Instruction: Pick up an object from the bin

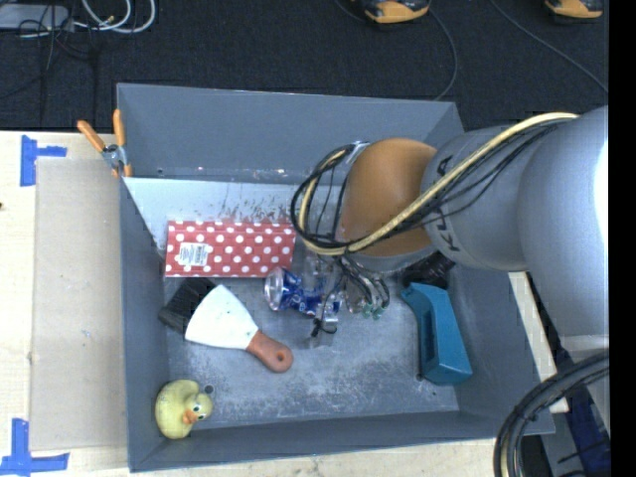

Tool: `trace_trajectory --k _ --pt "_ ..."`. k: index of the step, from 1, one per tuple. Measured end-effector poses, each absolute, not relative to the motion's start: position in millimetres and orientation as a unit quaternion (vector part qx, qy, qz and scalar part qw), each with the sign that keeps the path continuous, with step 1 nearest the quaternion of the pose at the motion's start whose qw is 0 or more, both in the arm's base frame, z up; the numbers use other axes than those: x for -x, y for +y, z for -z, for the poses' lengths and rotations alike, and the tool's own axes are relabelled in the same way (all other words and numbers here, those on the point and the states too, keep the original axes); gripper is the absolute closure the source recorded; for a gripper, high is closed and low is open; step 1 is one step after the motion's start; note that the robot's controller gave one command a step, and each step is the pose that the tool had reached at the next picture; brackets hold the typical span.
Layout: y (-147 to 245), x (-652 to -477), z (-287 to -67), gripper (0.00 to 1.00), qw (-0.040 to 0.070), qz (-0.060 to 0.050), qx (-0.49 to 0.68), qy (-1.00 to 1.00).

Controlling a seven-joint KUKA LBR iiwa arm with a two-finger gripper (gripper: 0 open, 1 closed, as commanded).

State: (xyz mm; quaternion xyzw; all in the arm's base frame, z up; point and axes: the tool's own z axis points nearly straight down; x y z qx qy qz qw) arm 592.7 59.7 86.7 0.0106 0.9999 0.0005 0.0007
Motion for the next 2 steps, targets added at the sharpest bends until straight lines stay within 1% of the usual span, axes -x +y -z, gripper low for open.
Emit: trace_trajectory --k 1,2 --pt "48.4 -614.3 -75.6 0.00 -0.001 -0.002 0.036 0.999" --pt "42.0 -619.1 -79.7 1.00 0.009 -0.002 -0.051 0.999"
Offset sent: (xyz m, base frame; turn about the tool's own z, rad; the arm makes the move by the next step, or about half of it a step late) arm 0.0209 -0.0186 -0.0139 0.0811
